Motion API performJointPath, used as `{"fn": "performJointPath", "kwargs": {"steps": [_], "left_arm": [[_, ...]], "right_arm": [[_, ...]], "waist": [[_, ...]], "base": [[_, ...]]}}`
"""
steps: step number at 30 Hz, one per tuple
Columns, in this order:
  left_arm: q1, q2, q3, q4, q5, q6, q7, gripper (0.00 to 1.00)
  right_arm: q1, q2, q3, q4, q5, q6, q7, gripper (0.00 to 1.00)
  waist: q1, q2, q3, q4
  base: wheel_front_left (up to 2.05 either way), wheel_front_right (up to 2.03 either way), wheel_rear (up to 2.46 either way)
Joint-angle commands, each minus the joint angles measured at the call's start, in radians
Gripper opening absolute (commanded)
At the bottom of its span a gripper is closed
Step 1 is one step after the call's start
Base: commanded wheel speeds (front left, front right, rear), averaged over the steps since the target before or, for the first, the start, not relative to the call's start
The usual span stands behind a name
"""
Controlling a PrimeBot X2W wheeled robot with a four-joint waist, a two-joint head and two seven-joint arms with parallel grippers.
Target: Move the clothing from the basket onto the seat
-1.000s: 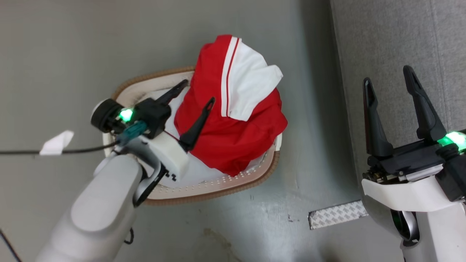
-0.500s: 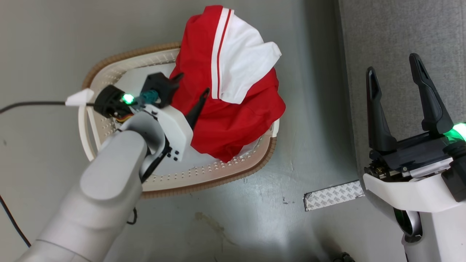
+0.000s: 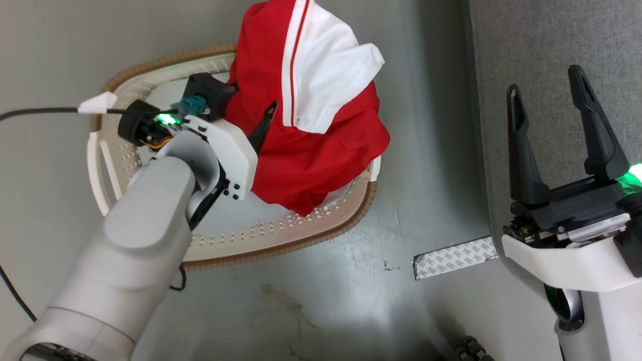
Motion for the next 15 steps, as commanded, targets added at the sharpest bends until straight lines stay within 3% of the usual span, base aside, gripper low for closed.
{"fn": "performJointPath", "kwargs": {"steps": [1, 15], "left_arm": [[-0.015, 0.004, -0.002, 0.014, -0.015, 0.001, 0.004, 1.0], [-0.081, -0.01, -0.056, 0.095, -0.025, 0.001, -0.034, 1.0]], "right_arm": [[-0.001, -0.001, -0.002, -0.007, 0.002, -0.003, -0.003, 1.0], [-0.002, -0.001, 0.016, -0.014, -0.007, -0.003, -0.003, 1.0]], "waist": [[-0.0001, 0.0, 0.008, -0.003], [-0.0001, 0.0, 0.043, -0.013]], "base": [[0.0, 0.0, 0.0], [0.0, 0.0, 0.0]]}}
